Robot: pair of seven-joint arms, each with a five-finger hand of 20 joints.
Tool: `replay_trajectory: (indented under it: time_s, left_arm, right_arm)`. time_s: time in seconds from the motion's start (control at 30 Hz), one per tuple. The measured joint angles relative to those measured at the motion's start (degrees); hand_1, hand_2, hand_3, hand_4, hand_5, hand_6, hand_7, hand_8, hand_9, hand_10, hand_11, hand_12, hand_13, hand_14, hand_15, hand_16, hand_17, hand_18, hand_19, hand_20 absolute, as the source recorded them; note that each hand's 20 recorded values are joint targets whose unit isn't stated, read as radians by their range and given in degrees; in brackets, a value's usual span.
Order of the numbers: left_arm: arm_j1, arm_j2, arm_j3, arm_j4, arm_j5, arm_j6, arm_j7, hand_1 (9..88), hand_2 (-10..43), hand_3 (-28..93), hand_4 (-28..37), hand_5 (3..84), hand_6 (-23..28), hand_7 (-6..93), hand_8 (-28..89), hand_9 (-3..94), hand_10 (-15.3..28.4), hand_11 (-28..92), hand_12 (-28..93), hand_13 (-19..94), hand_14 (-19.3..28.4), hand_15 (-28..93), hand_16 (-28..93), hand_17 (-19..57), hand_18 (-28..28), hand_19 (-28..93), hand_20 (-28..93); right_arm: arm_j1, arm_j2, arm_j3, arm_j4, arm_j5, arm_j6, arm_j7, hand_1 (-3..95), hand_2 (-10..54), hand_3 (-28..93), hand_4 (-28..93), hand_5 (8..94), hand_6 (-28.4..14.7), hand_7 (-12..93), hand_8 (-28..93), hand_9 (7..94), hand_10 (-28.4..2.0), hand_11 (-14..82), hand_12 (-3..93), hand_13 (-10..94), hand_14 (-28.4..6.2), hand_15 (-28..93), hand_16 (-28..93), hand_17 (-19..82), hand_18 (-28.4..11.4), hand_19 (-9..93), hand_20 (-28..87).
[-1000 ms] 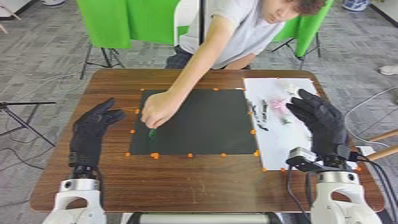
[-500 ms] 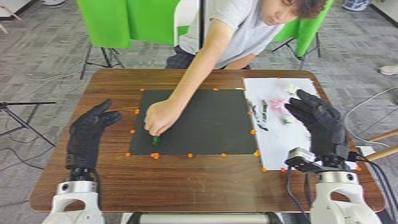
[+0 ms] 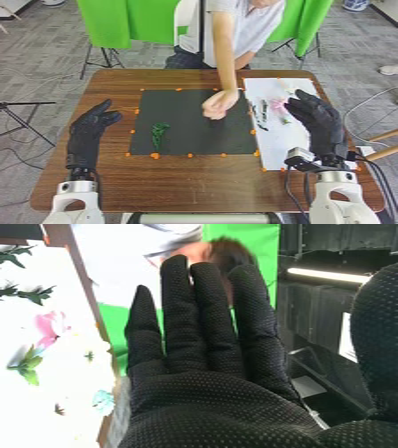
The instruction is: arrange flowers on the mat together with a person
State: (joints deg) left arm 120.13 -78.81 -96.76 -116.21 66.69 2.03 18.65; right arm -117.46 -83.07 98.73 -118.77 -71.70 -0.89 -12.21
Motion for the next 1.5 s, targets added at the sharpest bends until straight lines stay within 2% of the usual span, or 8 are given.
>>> replay_trajectory:
  time_s: [0.47,0.57,0.67,0.73,0.9,1.1,1.27,1.5]
  left_arm:
    - [0.07,0.0,-0.05,-0.04,-0.3,0.05,0.05,26.2,-7.4,67,-16.5,49.4,2.7,13.7,-5,51.3,14.9,22,17,42,18.4,26,3,11.7,13.3,9,22]
    - [0.07,-0.07,-0.08,-0.04,-0.32,0.02,0.08,26.2,-7.3,67,-16.5,49.4,2.8,13.7,-5,51.3,14.9,22,17,42,18.4,26,3,11.8,13.2,9,22]
    - [0.12,-0.14,-0.11,-0.04,-0.32,0.02,0.09,26.3,-7.3,67,-16.4,49.4,2.8,13.7,-5,51.3,14.9,22,17,42,18.4,26,3,11.9,13.2,9,22]
    - [0.14,-0.14,-0.12,-0.04,-0.32,0.02,0.09,26.3,-7.4,67,-16.4,49.4,2.9,13.6,-5,51.3,15.0,22,17,42,18.4,26,3,12.0,13.1,9,22]
    - [0.16,-0.14,-0.28,-0.04,-0.33,0.03,0.08,26.3,-7.4,67,-16.5,49.4,2.9,13.6,-5,51.3,15.0,22,17,42,18.4,26,3,12.3,13.0,8,22]
    - [0.23,-0.11,-0.37,-0.07,-0.4,0.03,0.05,26.3,-7.3,67,-16.4,49.4,2.9,13.6,-5,51.2,15.1,22,16,42,18.5,26,3,12.4,13.0,8,22]
    - [0.23,-0.06,-0.37,-0.1,-0.42,0.03,0.02,26.2,-7.3,67,-16.3,49.4,3.0,13.5,-5,51.1,15.1,22,17,42,18.5,26,3,12.4,13.0,8,22]
    - [0.25,0.19,-0.31,-0.2,-0.42,0.04,-0.02,26.3,-7.2,67,-16.5,49.4,2.9,13.6,-5,51.1,15.1,22,16,42,18.5,26,3,12.3,12.9,8,22]
  right_arm:
    - [0.23,1.15,0.86,-0.12,-2.39,0.56,-0.12,18.7,-9.5,73,-22,51.9,-0.1,18,-10,55.6,-14.3,7.8,17.6,50,-11.9,16,21,25,-14.7,14,34]
    - [0.4,2.02,1.77,-0.13,-2.84,0.86,-0.36,15.5,-9.5,68,-28,51.1,-0.6,17,-10,54.7,-14.8,7.4,17.7,49,-12.3,16,21,28,-17.1,13,35]
    - [0.54,2.88,3.22,-0.13,-4.6,0.86,-1.1,20.3,-9.5,54,-28,50.8,-1.3,15,-9,54.0,-15.1,7.3,17.7,49,-13.0,16,21,29,-18.6,15,36]
    - [0.57,3.47,4.76,-0.16,-8.36,0.86,-1.44,22.4,-9.5,50,-28,50.5,-2.1,14,-9,53.6,-15.2,7.2,17.8,49,-13.6,16,21,30,-19.4,17,37]
    - [0.16,5.06,10.78,-2.39,-26.34,0.91,1.1,18.5,-9.5,61,-28,50.7,-3.5,12,-7,55.1,-15.3,7.6,18.2,55,-14.0,17,21,33,-18.6,32,43]
    - [-1.87,10.39,15.0,-5.62,-40.08,1.57,12.56,21.6,-9.5,64,-28,54.0,-4.4,13,-6,60.6,-15.3,10.5,19.0,63,-13.2,19,22,33,-18.7,49,48]
    - [-3.99,14.09,14.33,-5.19,-54.81,1.74,20.57,26.2,-9.5,63,-28,60.5,-4.8,14,-6,68.2,-15.8,12.5,18.5,76,-10.3,26,24,36,-20.0,67,52]
    - [-4.57,15.39,11.72,-0.97,-73.11,1.49,27.31,29.6,-9.5,62,-28,65.4,-3.3,16,-7,73.7,-13.7,14.8,18.7,84,-6.9,29,25,43,-18.9,76,53]
